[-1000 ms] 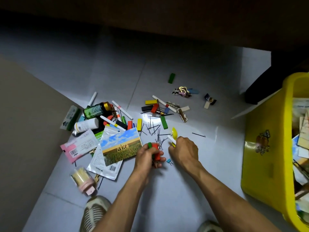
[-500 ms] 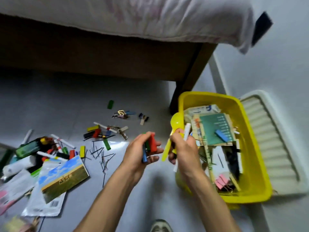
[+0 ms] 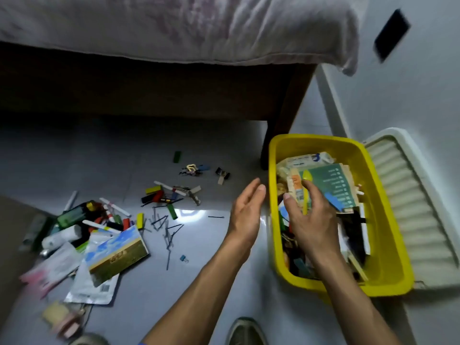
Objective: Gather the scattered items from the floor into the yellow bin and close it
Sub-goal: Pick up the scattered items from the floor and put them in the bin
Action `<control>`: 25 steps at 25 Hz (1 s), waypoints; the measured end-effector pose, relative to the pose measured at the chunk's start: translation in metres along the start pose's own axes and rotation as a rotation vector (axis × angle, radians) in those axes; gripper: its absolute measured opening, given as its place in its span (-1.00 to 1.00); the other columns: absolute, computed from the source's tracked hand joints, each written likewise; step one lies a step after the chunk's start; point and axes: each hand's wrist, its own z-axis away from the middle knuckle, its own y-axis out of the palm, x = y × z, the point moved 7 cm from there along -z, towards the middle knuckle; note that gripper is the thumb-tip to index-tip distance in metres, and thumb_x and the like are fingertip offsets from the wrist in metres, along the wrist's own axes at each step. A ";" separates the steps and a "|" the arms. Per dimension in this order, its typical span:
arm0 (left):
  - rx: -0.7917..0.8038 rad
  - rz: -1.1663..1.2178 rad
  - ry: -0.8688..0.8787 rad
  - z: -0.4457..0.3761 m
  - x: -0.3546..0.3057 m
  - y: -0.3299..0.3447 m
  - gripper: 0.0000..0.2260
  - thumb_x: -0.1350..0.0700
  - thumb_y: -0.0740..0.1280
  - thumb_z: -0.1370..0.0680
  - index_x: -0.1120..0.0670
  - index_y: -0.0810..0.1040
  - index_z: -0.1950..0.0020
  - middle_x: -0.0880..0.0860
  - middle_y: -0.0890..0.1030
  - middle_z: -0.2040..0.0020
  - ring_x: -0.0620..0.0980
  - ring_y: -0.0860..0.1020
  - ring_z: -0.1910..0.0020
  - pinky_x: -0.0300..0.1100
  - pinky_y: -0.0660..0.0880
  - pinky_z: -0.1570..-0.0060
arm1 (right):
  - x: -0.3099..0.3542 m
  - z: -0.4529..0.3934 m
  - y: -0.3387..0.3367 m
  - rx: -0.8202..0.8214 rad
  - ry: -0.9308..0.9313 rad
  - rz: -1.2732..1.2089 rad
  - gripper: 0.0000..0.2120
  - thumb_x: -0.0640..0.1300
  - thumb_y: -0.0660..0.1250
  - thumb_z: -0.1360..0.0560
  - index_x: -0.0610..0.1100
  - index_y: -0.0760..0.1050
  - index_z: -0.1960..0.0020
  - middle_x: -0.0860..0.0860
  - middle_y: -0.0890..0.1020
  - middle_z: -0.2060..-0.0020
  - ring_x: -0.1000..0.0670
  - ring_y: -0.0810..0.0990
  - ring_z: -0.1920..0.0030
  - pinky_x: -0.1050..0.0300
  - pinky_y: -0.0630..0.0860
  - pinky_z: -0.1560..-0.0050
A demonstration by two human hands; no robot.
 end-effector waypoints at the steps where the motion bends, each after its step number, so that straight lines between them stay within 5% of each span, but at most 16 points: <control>1: -0.072 -0.041 0.027 0.002 0.003 -0.022 -0.62 -0.08 0.24 -0.62 -0.14 0.39 -0.45 -0.13 0.44 -0.40 -0.23 0.44 -0.26 -0.27 0.39 -0.19 | 0.015 0.007 0.018 0.033 -0.067 -0.027 -0.50 0.05 0.33 -0.55 -0.03 0.36 -0.44 -0.01 0.45 -0.40 -0.01 0.39 -0.39 0.14 0.32 -0.32; 7: -0.468 -0.293 -0.054 0.020 0.056 -0.204 -0.54 0.03 0.27 -0.61 -0.09 0.30 -0.51 -0.03 0.38 -0.48 -0.06 0.39 -0.39 -0.10 0.37 -0.36 | 0.082 0.088 0.183 0.578 -0.293 0.091 -0.52 0.03 0.30 -0.55 0.02 0.32 -0.45 0.07 0.39 -0.44 0.05 0.34 -0.42 0.18 0.28 -0.35; 10: -0.634 -0.613 -0.143 0.030 0.078 -0.291 -0.48 0.10 0.32 -0.54 0.02 0.32 -0.49 0.08 0.40 -0.45 0.10 0.39 -0.40 -0.04 0.36 -0.35 | 0.076 0.122 0.247 0.794 -0.329 0.212 -0.53 0.03 0.28 -0.54 0.04 0.33 -0.42 0.10 0.42 -0.41 0.04 0.39 -0.37 0.19 0.32 -0.30; 14: -0.903 -0.714 -0.488 0.049 0.119 -0.394 -0.34 0.02 0.36 -0.44 0.01 0.20 -0.50 0.12 0.33 -0.43 0.21 0.32 -0.36 0.10 0.34 -0.26 | 0.063 0.141 0.324 0.994 -0.178 0.174 -0.51 -0.03 0.33 -0.49 0.03 0.36 -0.40 0.04 0.49 -0.36 0.00 0.48 -0.30 0.13 0.41 -0.24; 17: -0.956 -0.730 -0.463 0.047 0.138 -0.420 -0.30 0.00 0.48 -0.37 -0.02 0.25 -0.44 0.10 0.39 -0.33 0.18 0.38 -0.26 0.04 0.42 -0.16 | 0.051 0.149 0.372 1.096 0.014 0.115 -0.41 -0.09 0.41 -0.46 0.02 0.29 -0.44 0.02 0.49 -0.33 -0.05 0.51 -0.26 0.06 0.46 -0.17; 19: -0.984 -0.516 -0.340 0.042 0.145 -0.431 -0.37 0.10 0.51 -0.37 0.00 0.33 -0.38 0.07 0.52 -0.23 0.06 0.52 -0.07 -0.17 0.51 0.01 | 0.047 0.149 0.395 1.055 0.240 -0.065 -0.34 -0.18 0.47 -0.43 -0.02 0.27 -0.44 -0.01 0.54 -0.23 -0.09 0.59 -0.10 -0.01 0.50 0.00; 21: -0.966 -0.043 -0.212 0.043 0.152 -0.436 -0.48 0.24 0.47 -0.45 0.09 0.41 -0.37 0.04 0.61 -0.15 -0.08 0.61 0.07 -0.42 0.48 0.20 | 0.044 0.146 0.402 0.924 0.449 -0.265 -0.33 -0.23 0.51 -0.40 -0.06 0.30 -0.42 -0.06 0.61 -0.05 -0.08 0.63 0.13 0.01 0.52 0.15; 23: -0.846 0.329 -0.094 0.043 0.155 -0.423 -0.68 0.34 0.40 -0.50 0.18 0.53 -0.25 0.07 0.69 -0.06 -0.08 0.68 0.12 -0.38 0.53 0.24 | 0.038 0.148 0.401 0.829 0.648 -0.490 -0.43 -0.20 0.52 -0.39 -0.09 0.39 -0.34 -0.06 0.68 0.05 -0.05 0.64 0.21 0.06 0.53 0.21; 25: -0.697 0.442 -0.066 0.044 0.152 -0.398 -0.77 0.38 0.39 -0.50 0.21 0.58 -0.13 0.09 0.72 0.06 -0.05 0.69 0.19 -0.26 0.58 0.24 | 0.043 0.159 0.399 0.900 0.732 -0.636 -0.60 -0.20 0.47 -0.44 -0.17 0.52 -0.25 -0.11 0.71 0.00 -0.08 0.69 0.10 0.06 0.57 0.14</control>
